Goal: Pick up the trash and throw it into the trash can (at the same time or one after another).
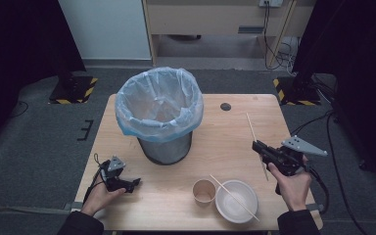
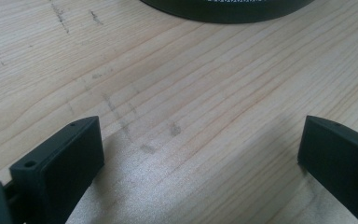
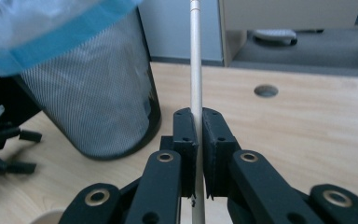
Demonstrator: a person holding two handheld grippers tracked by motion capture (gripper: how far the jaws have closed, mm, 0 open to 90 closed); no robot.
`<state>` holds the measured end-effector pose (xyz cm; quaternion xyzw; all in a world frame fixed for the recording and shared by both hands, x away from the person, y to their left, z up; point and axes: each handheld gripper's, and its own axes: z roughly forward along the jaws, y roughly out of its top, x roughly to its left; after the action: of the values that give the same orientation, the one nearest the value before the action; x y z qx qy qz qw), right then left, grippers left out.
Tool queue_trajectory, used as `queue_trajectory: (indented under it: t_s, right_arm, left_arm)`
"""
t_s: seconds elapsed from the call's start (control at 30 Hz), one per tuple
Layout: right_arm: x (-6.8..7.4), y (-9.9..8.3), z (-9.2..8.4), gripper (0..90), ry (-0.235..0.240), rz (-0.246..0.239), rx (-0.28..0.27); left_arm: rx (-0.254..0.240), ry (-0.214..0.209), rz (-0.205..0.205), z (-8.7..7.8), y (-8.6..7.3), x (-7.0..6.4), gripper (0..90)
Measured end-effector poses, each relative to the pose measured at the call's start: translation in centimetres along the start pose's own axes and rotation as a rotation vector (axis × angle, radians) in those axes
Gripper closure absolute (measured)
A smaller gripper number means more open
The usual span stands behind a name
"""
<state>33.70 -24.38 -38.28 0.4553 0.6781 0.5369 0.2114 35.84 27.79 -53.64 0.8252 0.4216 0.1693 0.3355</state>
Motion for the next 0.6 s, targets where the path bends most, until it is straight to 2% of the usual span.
queue_trajectory:
  t_s: [0.3, 0.53, 0.6]
  right_arm:
    - [1.3, 4.0, 0.2, 85.5, 0.024, -0.015, -0.121]
    - [2.4, 8.0, 0.2, 85.5, 0.034, -0.026, -0.214]
    - [2.5, 8.3, 0.3, 85.5, 0.032, -0.029, -0.217]
  left_arm:
    - [0.000, 0.001, -0.001, 0.0, 0.0, 0.0, 0.0]
    - [0.000, 0.001, -0.001, 0.0, 0.0, 0.0, 0.0]
    - [0.000, 0.001, -0.001, 0.0, 0.0, 0.0, 0.0]
